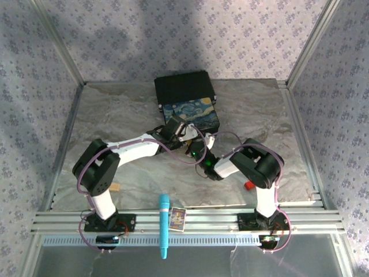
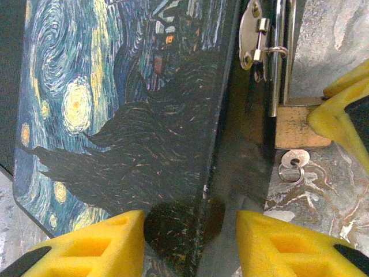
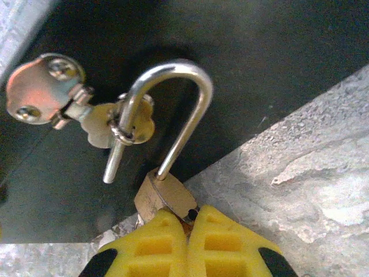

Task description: Unlock the padlock with the key

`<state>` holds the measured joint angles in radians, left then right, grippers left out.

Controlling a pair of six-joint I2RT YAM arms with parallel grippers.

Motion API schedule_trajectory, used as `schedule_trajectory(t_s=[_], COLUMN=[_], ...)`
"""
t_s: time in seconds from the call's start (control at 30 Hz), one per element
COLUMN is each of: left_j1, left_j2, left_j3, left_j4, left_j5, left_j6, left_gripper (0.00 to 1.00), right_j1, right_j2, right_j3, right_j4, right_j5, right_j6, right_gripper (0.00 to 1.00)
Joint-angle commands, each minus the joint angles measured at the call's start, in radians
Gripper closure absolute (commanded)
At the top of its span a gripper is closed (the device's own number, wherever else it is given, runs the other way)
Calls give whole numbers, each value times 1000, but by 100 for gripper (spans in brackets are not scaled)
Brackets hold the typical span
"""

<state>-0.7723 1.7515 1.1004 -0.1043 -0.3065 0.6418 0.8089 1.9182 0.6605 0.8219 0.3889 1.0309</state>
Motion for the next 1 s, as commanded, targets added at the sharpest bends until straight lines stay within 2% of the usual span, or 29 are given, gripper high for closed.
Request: schedule_trajectory(t_s=[0.0,0.23,0.4,0.6,0.83,0.97], left_j1=[-4,-7,-19,-15,-15,-15], left_j2=[31,26,41,71,119,127], left_j3=[-40,-23,52,113,120,103], left_j4=[-139,-140,-145,-150,-195,-216], left_j5=[50,27,-22,-41,-40,-56], left_j6=[-24,-17,25,77,108,113], left_gripper=[55,56,50,45,52,56], right_j1=[-23,-43,-75,-92,-100,-113], right_j2=[75,47,107,175,175,178], right_j3=[-43,-129,-157,-159,-181,-169], right_j4=[29,188,384,528,550,555], right_j5=[-63,-156,-268,-328,-315,-347], right_j6=[18,22,115,219,256,299], right_gripper=[100,100,100,100,100,100])
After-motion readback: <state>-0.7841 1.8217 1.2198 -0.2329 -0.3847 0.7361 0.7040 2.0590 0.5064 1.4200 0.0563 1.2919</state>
